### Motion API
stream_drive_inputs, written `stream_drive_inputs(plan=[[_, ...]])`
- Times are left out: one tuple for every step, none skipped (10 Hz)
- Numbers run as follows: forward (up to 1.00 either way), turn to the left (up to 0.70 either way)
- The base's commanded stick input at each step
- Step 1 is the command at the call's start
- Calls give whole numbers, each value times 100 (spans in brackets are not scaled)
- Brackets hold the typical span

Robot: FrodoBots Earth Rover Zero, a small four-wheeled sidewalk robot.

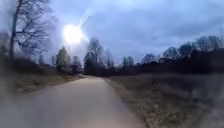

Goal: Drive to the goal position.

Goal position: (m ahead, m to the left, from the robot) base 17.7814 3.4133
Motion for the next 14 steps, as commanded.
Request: stream_drive_inputs(plan=[[100, 0], [100, 0], [100, 0], [100, 0], [100, 19], [100, 40], [100, 31], [100, 14], [100, 0], [100, 0], [100, 0], [100, 4], [100, 27], [100, 40]])
